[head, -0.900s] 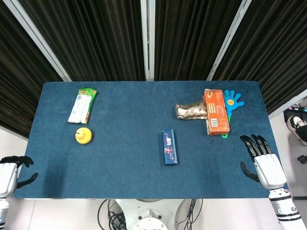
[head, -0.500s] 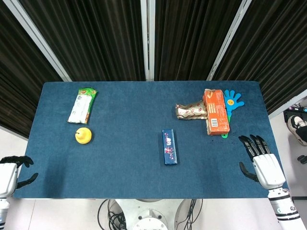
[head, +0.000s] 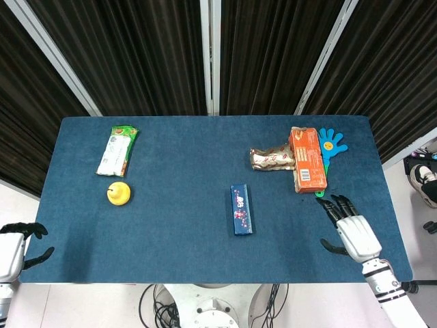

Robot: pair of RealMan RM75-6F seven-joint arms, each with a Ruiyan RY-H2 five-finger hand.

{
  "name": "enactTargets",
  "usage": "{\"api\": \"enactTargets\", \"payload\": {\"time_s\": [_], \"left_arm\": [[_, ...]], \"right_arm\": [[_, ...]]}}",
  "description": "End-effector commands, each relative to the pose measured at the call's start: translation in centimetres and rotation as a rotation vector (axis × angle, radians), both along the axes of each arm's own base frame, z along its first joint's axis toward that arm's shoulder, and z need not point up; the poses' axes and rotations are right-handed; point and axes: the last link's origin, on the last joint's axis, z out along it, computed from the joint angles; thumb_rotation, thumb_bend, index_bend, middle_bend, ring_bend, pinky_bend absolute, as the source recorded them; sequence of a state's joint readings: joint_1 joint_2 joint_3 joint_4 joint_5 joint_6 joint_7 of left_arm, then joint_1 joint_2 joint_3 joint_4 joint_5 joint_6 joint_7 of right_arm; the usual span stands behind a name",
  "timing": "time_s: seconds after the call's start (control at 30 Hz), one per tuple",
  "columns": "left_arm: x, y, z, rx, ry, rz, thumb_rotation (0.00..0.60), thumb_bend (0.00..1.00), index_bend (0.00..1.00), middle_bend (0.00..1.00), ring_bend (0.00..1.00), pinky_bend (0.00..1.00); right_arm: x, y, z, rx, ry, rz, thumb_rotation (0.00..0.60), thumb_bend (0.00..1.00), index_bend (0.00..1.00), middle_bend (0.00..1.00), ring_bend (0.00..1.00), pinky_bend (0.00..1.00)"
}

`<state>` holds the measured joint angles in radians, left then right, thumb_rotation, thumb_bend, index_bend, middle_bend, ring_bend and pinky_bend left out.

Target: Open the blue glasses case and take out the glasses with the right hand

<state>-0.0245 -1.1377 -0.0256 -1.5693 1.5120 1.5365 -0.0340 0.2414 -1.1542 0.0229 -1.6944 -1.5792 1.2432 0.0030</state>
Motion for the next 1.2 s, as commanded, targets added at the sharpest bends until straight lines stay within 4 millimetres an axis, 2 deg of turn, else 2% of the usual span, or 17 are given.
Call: {"api": "enactTargets", "payload": {"time_s": [0.03,0.07,0.13,0.23,0.5,0.7,0.93,1.2], "left_arm": [[0.0,0.0,0.0,0.0,0.0,0.0,0.6,0.17,0.51,0.54,0.42,0.36],[0.0,0.0,0.0,0.0,0.0,0.0,0.6,0.17,0.51,0.54,0.42,0.36],[0.0,0.0,0.0,0.0,0.0,0.001,0.6,0.17,0.51,0.54,0.42,0.36],[0.0,0.0,0.0,0.0,-0.001,0.001,0.6,0.17,0.51,0.54,0.42,0.36],[0.0,0.0,0.0,0.0,-0.002,0.002,0.6,0.17,0.51,0.54,0.42,0.36],[-0.1,0.0,0.0,0.001,-0.002,0.005,0.6,0.17,0.51,0.54,0.42,0.36],[-0.1,0.0,0.0,0.001,-0.002,0.005,0.6,0.17,0.51,0.54,0.42,0.36],[-0.1,0.0,0.1,0.0,-0.006,0.004,0.6,0.17,0.51,0.54,0.42,0.36]], "right_arm": [[1.2,-2.5,-2.8,0.118,-0.025,-0.022,0.6,0.56,0.01,0.22,0.0,0.0],[1.6,-3.0,-3.3,0.141,-0.032,-0.026,0.6,0.68,0.0,0.22,0.0,0.0],[2.2,-4.2,-4.4,0.188,-0.042,-0.033,0.6,0.85,0.0,0.23,0.0,0.0],[3.1,-5.9,-5.6,0.232,-0.035,-0.037,0.6,0.94,0.0,0.23,0.0,0.0],[5.7,-10.2,-9.0,0.328,-0.052,-0.074,0.6,0.96,0.0,0.23,0.0,0.0],[7.6,-11.9,-11.6,0.386,-0.077,-0.074,0.6,0.96,0.0,0.22,0.0,0.0],[11.7,-12.3,-13.7,0.431,-0.102,0.02,0.6,0.96,0.0,0.21,0.0,0.0],[16.2,-10.5,-15.8,0.517,-0.087,0.146,0.6,0.96,0.0,0.21,0.0,0.0]]}}
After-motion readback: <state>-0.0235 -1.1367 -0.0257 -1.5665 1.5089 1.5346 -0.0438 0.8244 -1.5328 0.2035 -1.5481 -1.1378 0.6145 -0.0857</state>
